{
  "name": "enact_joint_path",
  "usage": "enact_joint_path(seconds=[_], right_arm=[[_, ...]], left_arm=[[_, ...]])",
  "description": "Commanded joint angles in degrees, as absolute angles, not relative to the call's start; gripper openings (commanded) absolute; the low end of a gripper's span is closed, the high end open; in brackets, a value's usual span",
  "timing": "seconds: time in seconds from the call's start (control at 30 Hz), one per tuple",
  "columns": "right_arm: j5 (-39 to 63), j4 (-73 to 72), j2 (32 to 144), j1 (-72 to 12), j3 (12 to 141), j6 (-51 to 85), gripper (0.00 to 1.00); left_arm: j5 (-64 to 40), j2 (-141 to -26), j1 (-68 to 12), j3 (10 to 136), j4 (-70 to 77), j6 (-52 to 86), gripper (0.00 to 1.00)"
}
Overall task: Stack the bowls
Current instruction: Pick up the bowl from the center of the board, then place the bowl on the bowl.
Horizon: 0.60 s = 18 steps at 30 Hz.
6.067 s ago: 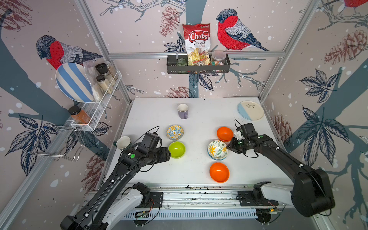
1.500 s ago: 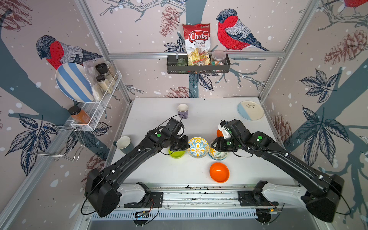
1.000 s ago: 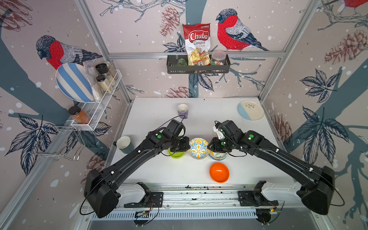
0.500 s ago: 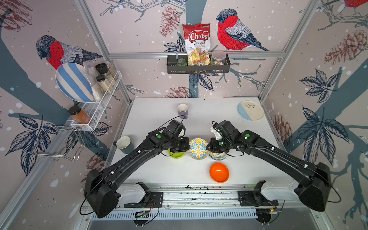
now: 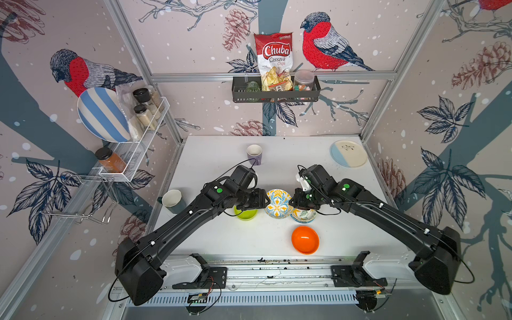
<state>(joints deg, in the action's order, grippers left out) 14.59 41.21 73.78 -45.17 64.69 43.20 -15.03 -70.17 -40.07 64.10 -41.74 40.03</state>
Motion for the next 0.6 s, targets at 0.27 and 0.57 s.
enact_joint_path(seconds=[0.27,0.57], right_arm=[[18.92,42.70,72.34,-35.86,64.91,40.16,0.00],[18.92,43.73,69.04,-27.04,59.53,37.26,0.00]], left_arm=[[-7.92,-58.27,-33.23,60.75,-48.22,37.90,0.86],[-4.49,-51.95,-29.80,56.47,-52.63,36.61,0.86]])
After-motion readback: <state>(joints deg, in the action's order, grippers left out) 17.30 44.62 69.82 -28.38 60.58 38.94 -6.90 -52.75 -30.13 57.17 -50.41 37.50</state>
